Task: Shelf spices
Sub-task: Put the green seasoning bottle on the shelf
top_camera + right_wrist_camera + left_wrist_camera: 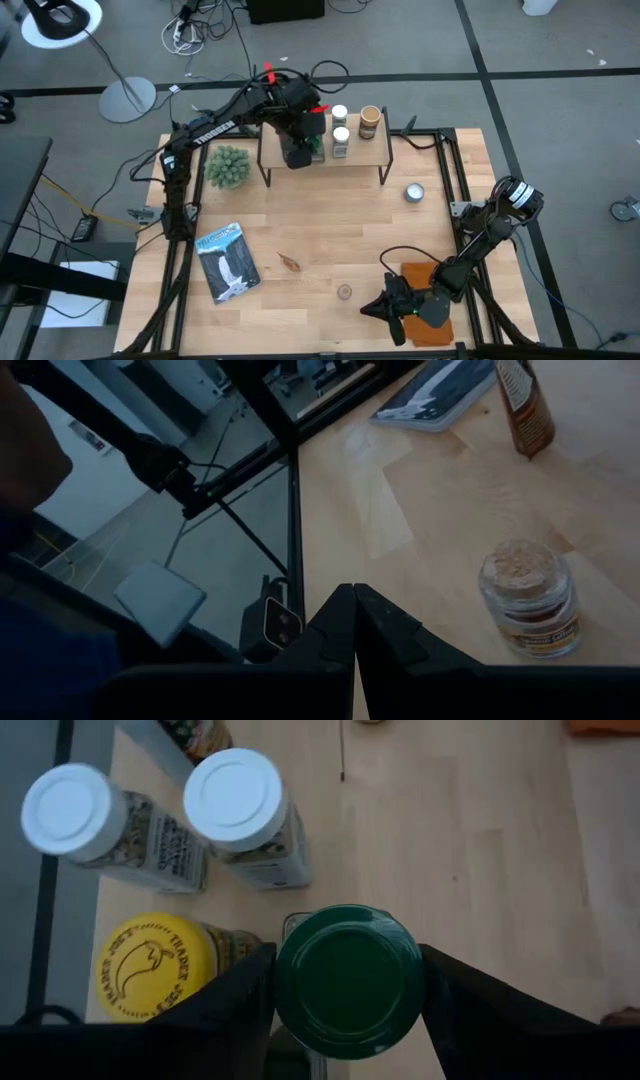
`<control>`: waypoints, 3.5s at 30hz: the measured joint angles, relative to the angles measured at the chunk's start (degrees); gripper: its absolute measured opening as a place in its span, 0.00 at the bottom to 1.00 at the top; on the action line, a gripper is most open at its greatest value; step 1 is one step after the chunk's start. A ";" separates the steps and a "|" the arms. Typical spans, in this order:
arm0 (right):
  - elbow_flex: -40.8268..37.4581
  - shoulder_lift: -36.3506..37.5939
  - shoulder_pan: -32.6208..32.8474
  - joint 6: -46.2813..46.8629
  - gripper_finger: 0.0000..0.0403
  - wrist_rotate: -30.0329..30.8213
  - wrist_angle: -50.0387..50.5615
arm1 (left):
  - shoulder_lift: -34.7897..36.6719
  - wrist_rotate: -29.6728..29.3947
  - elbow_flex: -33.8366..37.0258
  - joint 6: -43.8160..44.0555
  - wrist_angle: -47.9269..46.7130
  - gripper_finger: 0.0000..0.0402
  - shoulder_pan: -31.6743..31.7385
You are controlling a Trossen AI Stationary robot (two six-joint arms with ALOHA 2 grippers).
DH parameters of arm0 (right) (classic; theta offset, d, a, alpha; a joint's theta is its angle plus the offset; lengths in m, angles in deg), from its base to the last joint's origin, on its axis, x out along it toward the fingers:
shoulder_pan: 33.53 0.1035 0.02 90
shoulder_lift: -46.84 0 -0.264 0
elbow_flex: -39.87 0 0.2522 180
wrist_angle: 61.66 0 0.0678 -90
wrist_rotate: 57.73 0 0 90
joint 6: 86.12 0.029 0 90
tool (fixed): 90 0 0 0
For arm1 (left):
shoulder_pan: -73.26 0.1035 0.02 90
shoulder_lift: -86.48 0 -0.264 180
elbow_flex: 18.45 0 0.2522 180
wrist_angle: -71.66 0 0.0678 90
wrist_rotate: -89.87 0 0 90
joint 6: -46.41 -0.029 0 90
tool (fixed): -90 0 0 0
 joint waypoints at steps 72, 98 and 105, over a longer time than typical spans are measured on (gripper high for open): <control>0.02 -0.01 -0.72 -0.09 0.02 0.50 0.04 | -1.98 -2.52 4.54 -4.51 5.07 0.59 3.08; 0.02 -0.02 -0.72 -0.02 0.02 0.52 0.47 | -2.66 0.49 2.86 -4.36 4.94 0.66 2.95; 0.02 -0.02 -0.72 -0.04 0.01 0.53 0.50 | -2.66 0.51 -0.67 -4.34 3.01 0.66 2.93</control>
